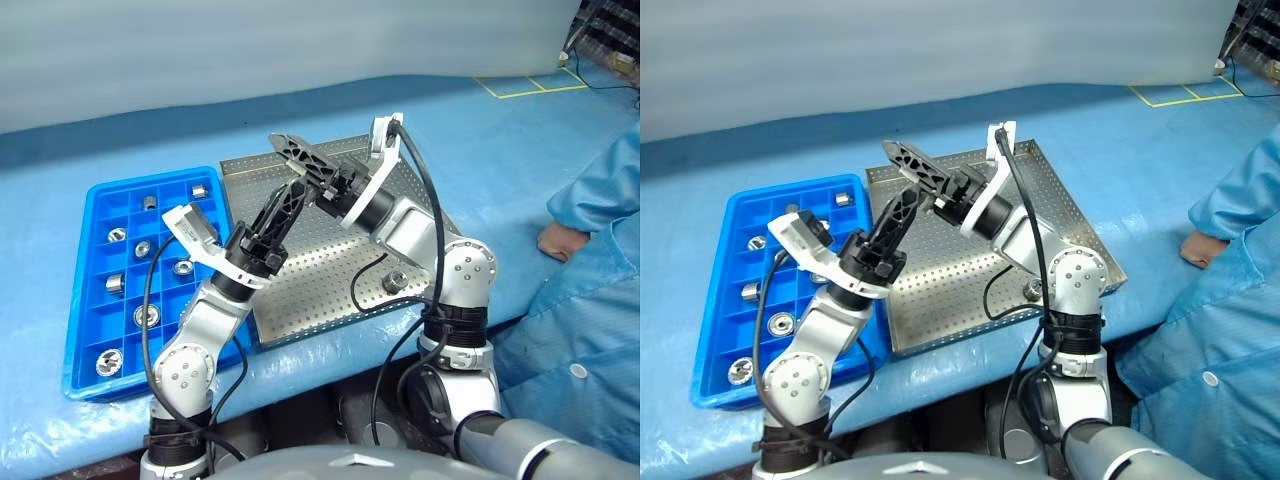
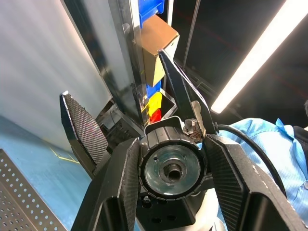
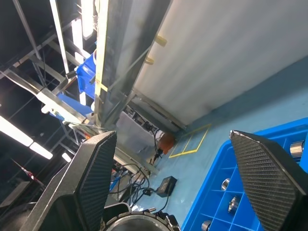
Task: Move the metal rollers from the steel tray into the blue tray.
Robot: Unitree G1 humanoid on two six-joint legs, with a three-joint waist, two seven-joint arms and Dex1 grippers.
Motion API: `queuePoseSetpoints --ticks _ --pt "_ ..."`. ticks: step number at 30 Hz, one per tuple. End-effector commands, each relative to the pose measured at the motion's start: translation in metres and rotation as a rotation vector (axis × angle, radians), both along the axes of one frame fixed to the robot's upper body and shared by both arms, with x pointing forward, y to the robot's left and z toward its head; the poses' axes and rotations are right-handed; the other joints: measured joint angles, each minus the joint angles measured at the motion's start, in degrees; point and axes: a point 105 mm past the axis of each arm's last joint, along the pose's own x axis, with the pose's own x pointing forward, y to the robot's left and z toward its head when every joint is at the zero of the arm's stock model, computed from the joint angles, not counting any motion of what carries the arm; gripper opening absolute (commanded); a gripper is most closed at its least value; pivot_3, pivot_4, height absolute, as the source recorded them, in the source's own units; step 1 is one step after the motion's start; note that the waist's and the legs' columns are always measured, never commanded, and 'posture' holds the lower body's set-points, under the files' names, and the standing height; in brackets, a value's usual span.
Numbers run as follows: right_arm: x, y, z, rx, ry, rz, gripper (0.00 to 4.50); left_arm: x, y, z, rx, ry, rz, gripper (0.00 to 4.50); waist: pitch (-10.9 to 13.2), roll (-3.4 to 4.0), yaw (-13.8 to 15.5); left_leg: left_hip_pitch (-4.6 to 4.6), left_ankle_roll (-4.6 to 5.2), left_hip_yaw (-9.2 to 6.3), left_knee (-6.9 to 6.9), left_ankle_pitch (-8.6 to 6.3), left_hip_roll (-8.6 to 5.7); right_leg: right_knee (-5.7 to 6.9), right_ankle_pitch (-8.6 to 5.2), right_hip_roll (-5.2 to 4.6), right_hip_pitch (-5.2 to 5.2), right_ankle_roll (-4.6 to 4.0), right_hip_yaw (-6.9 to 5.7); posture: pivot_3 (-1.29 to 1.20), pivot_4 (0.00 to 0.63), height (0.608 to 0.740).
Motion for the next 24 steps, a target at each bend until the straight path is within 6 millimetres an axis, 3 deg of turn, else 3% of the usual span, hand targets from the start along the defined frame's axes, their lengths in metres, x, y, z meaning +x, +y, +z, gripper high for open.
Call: queuePoseSetpoints --ticks 1,7,11,13,15,18,24 --pt "-0.009 0.0 0.027 0.087 -0.084 0.024 3.98 -0.003 -0.004 -0.014 0.063 0.051 -0.005 1.93 0.0 0.0 0.0 0.0 0.0 0.0 -0.01 0.0 0.0 0.0 0.0 0.0 0.0 0.0 0.0 -0.16 0.15 0.74" --pt "-0.001 -0.002 0.021 -0.11 -0.249 -0.119 3.98 -0.006 0.016 -0.018 0.144 0.059 0.088 1.93 0.0 0.09 0.2 0.0 0.01 0.0 -0.04 -0.01 0.01 0.0 -0.02 0.0 -0.05 0.02 0.04 -0.14 0.15 0.74" --pt "0.019 -0.006 0.009 -0.474 -0.563 -0.439 3.98 -0.009 0.024 -0.023 0.207 0.084 0.135 1.93 0.0 0.1 0.4 0.01 0.01 0.02 -0.03 -0.01 0.01 0.0 -0.03 -0.01 -0.06 0.02 0.04 -0.13 0.15 0.74" --pt "0.022 -0.006 0.005 -0.58 -0.698 -0.512 3.98 -0.011 0.03 -0.023 0.23 0.09 0.174 1.93 0.0 0.09 0.5 0.0 0.0 0.09 -0.05 0.0 0.0 0.01 -0.03 -0.03 -0.1 0.01 0.08 -0.13 0.15 0.74" --pt "0.018 -0.004 0.001 -0.644 -0.813 -0.515 3.98 -0.014 0.037 -0.023 0.28 0.082 0.221 1.93 0.0 0.09 0.6 -0.01 0.0 0.15 -0.09 0.0 0.0 0.01 -0.03 -0.03 -0.15 0.02 0.14 -0.11 0.15 0.74" --pt "0.01 -0.004 -0.017 -0.746 -0.907 -0.418 3.98 -0.019 0.051 -0.026 0.488 0.039 0.319 1.93 0.0 0.07 1.0 0.01 -0.01 0.14 -0.18 0.0 0.02 0.01 -0.01 -0.01 -0.17 0.02 0.14 -0.11 0.15 0.74" --pt "-0.019 -0.014 -0.06 -0.865 -0.924 -0.098 3.98 -0.031 0.096 -0.023 0.851 -0.035 0.514 1.93 0.1 0.03 2.6 0.05 0.0 0.2 -0.22 0.0 0.04 0.02 -0.09 -0.07 -0.21 -0.12 0.16 -0.06 0.15 0.74"
